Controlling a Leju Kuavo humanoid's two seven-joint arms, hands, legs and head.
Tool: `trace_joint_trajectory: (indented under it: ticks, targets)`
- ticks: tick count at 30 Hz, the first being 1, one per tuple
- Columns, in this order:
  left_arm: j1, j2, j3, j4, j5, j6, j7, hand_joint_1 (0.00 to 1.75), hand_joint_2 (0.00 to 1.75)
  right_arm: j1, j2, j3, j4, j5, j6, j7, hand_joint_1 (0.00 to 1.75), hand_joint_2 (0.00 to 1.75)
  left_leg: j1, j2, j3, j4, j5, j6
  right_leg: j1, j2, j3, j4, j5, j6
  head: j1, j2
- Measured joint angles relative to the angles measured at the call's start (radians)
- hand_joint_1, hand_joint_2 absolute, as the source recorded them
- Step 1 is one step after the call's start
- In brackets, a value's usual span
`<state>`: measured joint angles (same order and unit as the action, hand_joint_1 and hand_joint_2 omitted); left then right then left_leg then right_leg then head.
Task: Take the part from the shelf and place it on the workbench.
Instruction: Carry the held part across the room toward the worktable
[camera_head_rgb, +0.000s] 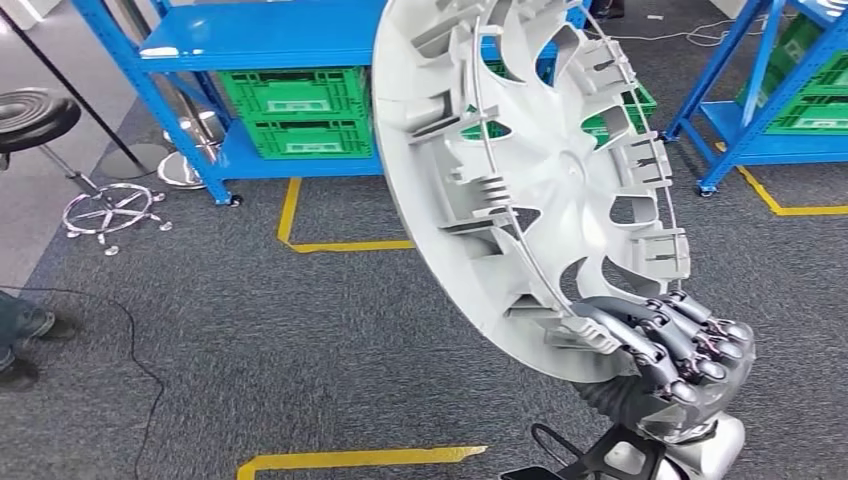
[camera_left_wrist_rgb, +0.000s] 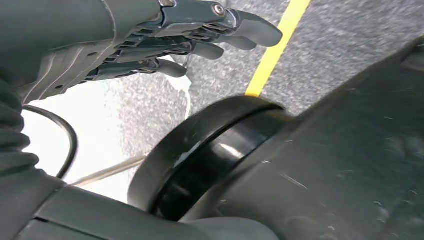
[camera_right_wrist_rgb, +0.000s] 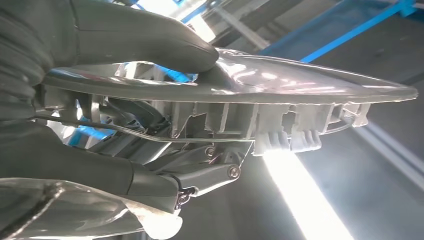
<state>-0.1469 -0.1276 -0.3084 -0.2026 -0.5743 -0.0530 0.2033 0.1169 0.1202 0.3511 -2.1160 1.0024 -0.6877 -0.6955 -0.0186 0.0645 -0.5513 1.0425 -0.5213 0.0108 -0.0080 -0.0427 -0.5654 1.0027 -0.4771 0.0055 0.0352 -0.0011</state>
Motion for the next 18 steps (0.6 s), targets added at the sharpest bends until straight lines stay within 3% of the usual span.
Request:
trace_joint_trajectory:
  ticks: [2, 3, 4, 5, 7, 9, 11, 12, 13, 15, 17, 18]
  targets:
    - [-0.004, 0.000, 0.000, 0.000, 0.000, 0.000, 0.000, 0.00, 1.75, -0.002, 0.000, 0.002, 0.001, 0.001, 0.000, 0.000, 1.75, 1.75, 0.008, -0.047, -0.046, 0.116, -0.067, -0.011, -0.003, 0.023, -0.004, 0.000, 0.004, -0.008, -0.003, 0.000]
    - [-0.008, 0.000, 0.000, 0.000, 0.000, -0.001, -0.001, 0.00, 1.75, -0.002, 0.000, 0.003, 0.001, 0.001, 0.000, 0.000, 1.75, 1.75, 0.009, -0.055, -0.072, 0.186, -0.097, -0.015, -0.003, 0.036, -0.006, 0.001, 0.005, -0.010, -0.003, 0.000]
    - [-0.011, 0.000, 0.000, 0.000, 0.000, -0.001, -0.001, 0.00, 1.75, -0.002, 0.000, 0.004, 0.003, 0.001, 0.000, 0.000, 1.75, 1.75, 0.010, -0.058, -0.089, 0.235, -0.111, -0.016, -0.003, 0.049, -0.007, 0.001, 0.005, -0.011, -0.003, 0.000]
    - [-0.012, 0.000, 0.000, 0.000, 0.000, -0.001, -0.001, 0.00, 1.75, -0.002, -0.001, 0.004, 0.004, 0.001, 0.000, 0.000, 1.75, 1.75, 0.011, -0.059, -0.091, 0.250, -0.104, -0.017, -0.002, 0.064, -0.008, 0.003, 0.006, -0.011, -0.003, 0.000]
    - [-0.010, 0.000, -0.002, 0.000, -0.002, -0.001, 0.000, 0.00, 1.75, -0.003, -0.001, 0.006, 0.007, 0.003, 0.000, 0.000, 1.75, 1.75, 0.013, -0.070, -0.051, 0.168, -0.039, -0.013, -0.002, 0.093, -0.007, 0.005, 0.006, -0.011, -0.003, 0.000]
    - [-0.003, 0.000, -0.005, 0.000, -0.005, -0.002, 0.001, 0.00, 1.75, -0.007, -0.001, 0.007, 0.009, 0.007, 0.000, 0.000, 1.75, 1.75, 0.017, -0.114, 0.000, 0.049, 0.019, -0.007, -0.002, 0.119, -0.011, 0.010, 0.009, -0.006, -0.002, 0.000]
    - [-0.001, 0.000, -0.005, 0.000, -0.007, -0.003, 0.001, 0.00, 1.75, -0.010, -0.002, 0.007, 0.010, 0.010, 0.000, 0.000, 1.75, 1.75, 0.018, -0.141, 0.020, -0.006, 0.028, -0.001, -0.004, 0.140, -0.024, 0.013, 0.016, 0.006, -0.003, 0.000]
    - [-0.002, -0.001, -0.005, 0.000, -0.008, -0.004, 0.001, 0.00, 1.75, -0.011, -0.002, 0.006, 0.010, 0.012, -0.001, 0.000, 1.75, 1.75, 0.018, -0.134, 0.020, -0.017, 0.024, 0.002, -0.006, 0.149, -0.031, 0.013, 0.021, 0.013, -0.004, 0.000]
    - [-0.003, -0.003, -0.006, 0.000, -0.009, -0.004, 0.000, 0.00, 1.75, -0.010, -0.002, 0.006, 0.010, 0.013, -0.001, 0.000, 1.75, 1.75, 0.019, -0.122, 0.021, -0.026, 0.022, 0.006, -0.006, 0.152, -0.040, 0.013, 0.023, 0.020, -0.005, 0.000]
    - [-0.002, -0.006, -0.006, 0.000, -0.011, -0.006, 0.000, 0.00, 1.75, -0.011, -0.003, 0.007, 0.011, 0.016, -0.001, 0.000, 1.75, 1.75, 0.023, -0.099, 0.022, -0.041, 0.024, 0.016, -0.003, 0.117, -0.063, 0.041, 0.005, 0.031, -0.001, 0.000]
    - [-0.001, -0.006, -0.006, 0.000, -0.011, -0.006, 0.000, 0.00, 1.75, -0.013, -0.006, 0.007, 0.011, 0.019, -0.001, 0.000, 1.75, 1.75, 0.022, -0.074, 0.021, -0.045, 0.028, 0.021, -0.002, 0.065, -0.111, 0.145, -0.052, 0.038, 0.002, 0.000]
    - [-0.001, -0.005, -0.006, 0.000, -0.012, -0.007, 0.000, 0.00, 1.75, -0.013, -0.007, 0.007, 0.012, 0.019, -0.001, 0.000, 1.75, 1.75, 0.021, -0.062, 0.021, -0.044, 0.028, 0.022, -0.003, 0.054, -0.141, 0.213, -0.081, 0.041, 0.003, 0.000]
